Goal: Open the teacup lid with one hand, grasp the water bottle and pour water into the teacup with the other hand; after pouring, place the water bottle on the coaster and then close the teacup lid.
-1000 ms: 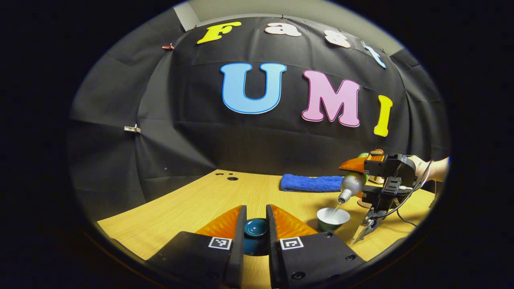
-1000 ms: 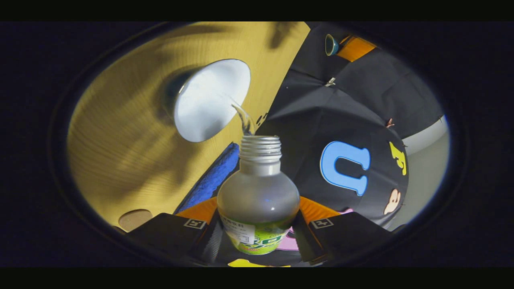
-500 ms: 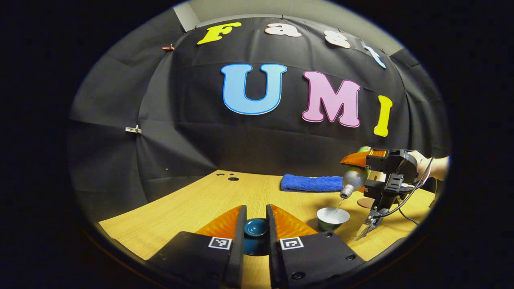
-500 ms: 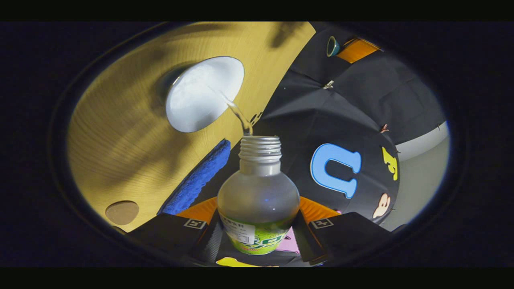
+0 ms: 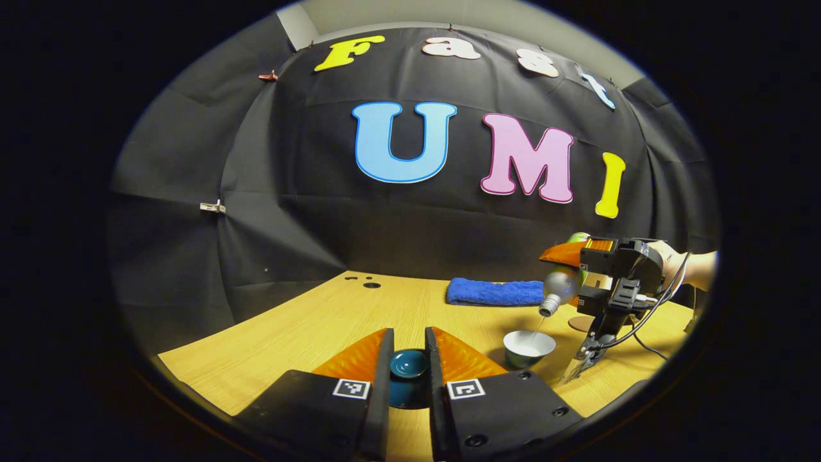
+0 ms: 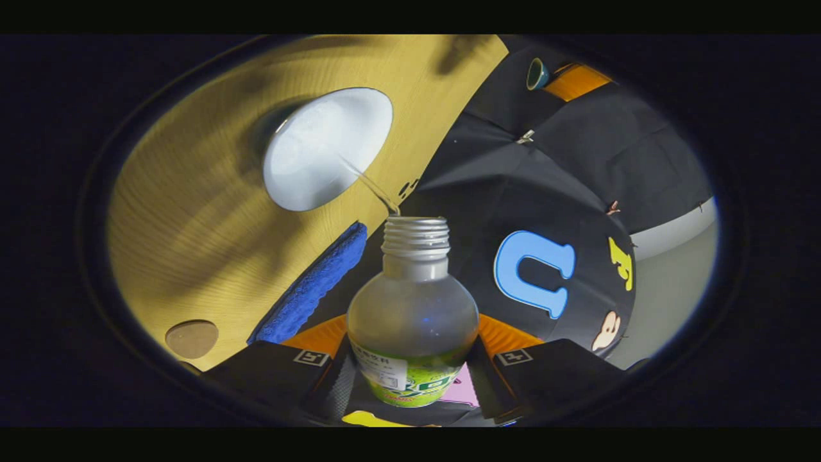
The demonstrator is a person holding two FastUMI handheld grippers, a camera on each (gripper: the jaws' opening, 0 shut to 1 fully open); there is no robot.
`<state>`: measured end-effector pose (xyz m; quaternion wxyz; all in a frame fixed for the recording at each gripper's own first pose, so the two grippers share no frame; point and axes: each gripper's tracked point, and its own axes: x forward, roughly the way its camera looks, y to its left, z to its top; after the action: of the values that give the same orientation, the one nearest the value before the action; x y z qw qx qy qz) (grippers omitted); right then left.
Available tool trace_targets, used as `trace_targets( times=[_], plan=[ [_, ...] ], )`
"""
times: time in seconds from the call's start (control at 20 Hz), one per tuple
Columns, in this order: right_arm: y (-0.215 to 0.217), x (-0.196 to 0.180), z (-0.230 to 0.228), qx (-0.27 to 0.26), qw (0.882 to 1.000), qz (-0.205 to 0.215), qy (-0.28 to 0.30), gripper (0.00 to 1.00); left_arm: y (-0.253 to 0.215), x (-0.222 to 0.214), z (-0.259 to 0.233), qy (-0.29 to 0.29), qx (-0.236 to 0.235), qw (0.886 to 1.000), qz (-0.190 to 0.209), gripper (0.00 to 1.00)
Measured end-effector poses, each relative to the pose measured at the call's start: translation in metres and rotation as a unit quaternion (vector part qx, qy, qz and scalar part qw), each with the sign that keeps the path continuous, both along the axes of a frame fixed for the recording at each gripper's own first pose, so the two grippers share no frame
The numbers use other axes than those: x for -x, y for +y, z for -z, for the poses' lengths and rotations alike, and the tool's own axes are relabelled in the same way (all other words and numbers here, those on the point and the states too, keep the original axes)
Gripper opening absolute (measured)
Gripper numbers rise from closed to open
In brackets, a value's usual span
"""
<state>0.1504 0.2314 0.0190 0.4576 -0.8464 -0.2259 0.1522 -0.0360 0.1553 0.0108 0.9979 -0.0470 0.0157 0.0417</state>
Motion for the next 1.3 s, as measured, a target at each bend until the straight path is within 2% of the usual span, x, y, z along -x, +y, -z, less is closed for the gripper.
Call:
trace_targets(
  times=[1.3],
  plan=[
    [0.008, 0.008, -0.001, 0.013, 1.000, -0.017, -0.011, 0.78, -0.011, 0.000, -0.007, -0.007, -0.005, 1.000, 0.005, 0.29]
  ],
)
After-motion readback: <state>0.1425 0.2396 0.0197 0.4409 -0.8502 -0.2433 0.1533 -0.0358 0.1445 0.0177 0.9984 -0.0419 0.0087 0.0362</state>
